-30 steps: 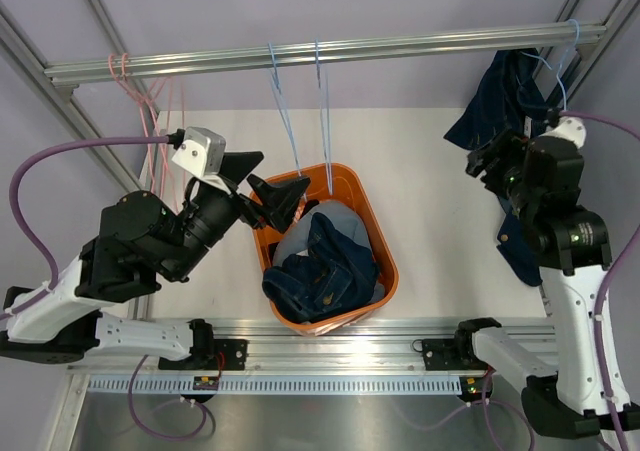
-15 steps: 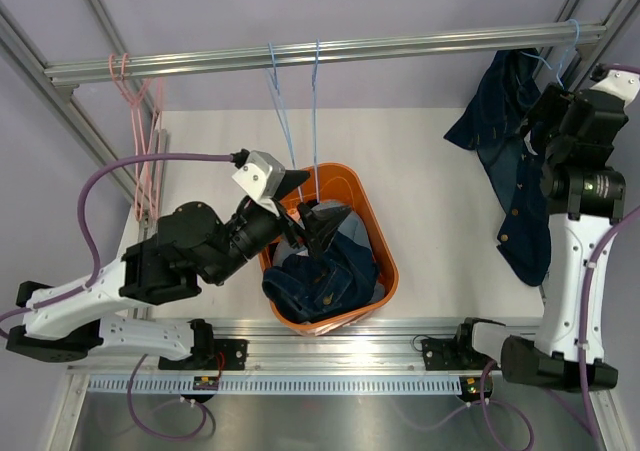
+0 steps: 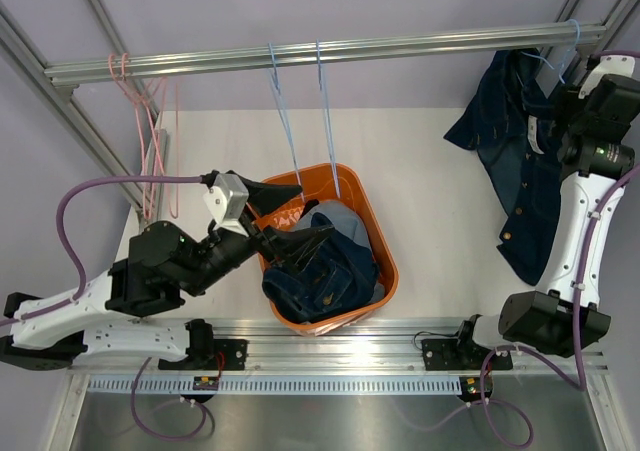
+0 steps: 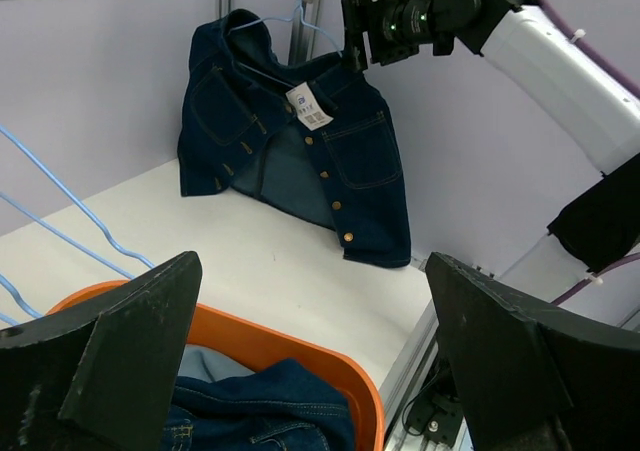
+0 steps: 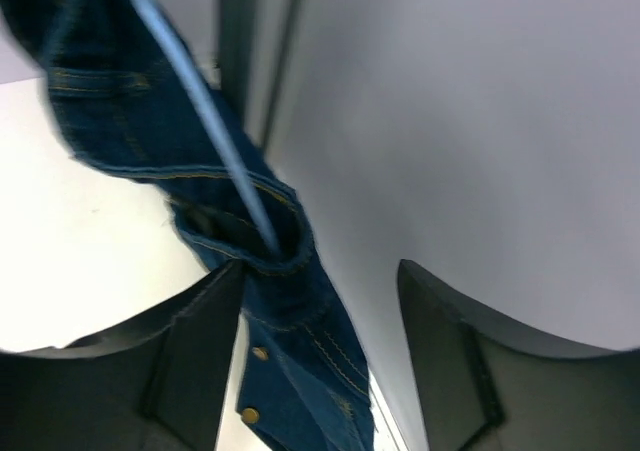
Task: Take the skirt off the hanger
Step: Pick up the hanger from the clothesline.
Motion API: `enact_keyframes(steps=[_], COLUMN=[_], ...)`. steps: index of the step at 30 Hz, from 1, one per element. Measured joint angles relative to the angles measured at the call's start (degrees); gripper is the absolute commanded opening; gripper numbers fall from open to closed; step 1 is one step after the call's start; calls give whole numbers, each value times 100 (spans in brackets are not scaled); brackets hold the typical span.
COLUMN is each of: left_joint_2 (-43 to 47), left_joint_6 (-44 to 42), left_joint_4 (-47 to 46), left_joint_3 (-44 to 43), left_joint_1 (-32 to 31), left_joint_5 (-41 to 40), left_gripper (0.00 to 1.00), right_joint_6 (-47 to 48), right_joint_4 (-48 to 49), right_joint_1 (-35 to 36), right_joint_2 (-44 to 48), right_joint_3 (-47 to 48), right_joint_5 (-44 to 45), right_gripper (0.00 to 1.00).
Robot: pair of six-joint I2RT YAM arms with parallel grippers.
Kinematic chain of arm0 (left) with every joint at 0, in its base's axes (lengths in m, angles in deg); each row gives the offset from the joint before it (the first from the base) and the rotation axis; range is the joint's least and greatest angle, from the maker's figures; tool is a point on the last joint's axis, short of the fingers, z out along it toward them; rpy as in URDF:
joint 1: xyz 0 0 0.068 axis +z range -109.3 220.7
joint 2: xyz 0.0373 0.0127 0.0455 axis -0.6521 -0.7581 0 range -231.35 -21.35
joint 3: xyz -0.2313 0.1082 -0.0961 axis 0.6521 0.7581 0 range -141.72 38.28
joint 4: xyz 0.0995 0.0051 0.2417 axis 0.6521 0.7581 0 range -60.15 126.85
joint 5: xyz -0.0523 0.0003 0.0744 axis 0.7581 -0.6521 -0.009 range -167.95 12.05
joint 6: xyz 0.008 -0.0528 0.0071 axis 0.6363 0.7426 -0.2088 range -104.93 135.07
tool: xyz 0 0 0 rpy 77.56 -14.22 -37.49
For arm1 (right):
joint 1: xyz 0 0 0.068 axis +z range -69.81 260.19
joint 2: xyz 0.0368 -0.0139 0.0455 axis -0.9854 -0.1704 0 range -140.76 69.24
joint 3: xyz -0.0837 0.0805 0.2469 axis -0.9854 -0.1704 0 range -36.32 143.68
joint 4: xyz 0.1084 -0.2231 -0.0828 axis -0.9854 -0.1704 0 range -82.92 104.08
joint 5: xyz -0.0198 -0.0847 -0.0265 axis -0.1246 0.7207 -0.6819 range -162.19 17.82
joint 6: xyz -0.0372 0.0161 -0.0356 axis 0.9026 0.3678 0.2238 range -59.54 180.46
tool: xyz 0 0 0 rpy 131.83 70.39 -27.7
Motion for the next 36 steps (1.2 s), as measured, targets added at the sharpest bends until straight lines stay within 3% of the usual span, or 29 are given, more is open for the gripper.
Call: enact_keyframes(steps=[8, 10, 12, 13, 20, 30, 36], left_joint_2=[-4, -4, -2, 0, -31, -546, -780], left_joint_6=[-7, -9, -9, -7, -7, 74, 219], left_joint_4=[-66, -50, -50, -50, -7, 254, 385], left_joint_3=[26, 35, 35, 35, 33, -214, -531], left_joint_1=[24, 31, 48, 52, 94, 160, 177], left_joint_5=[83, 85, 85, 83, 79, 177, 313], left_gripper=[99, 99, 99, 99, 99, 99, 99], right_joint_6=[525, 632, 684, 662, 310, -227, -426], right_joint_4=[323, 326, 389, 428, 612, 251, 994], right_joint_1=[-24, -24, -24, -24, 2, 507, 568], right_joint_2=[0, -50, -142, -186, -179, 549, 1259], right_joint_3=[-645, -763, -763, -758, -756, -737, -966], right_joint_5=[-1294, -1419, -1480, -1513, -1659, -1620, -1978], right_gripper=[58, 44, 21, 1, 0, 0, 0])
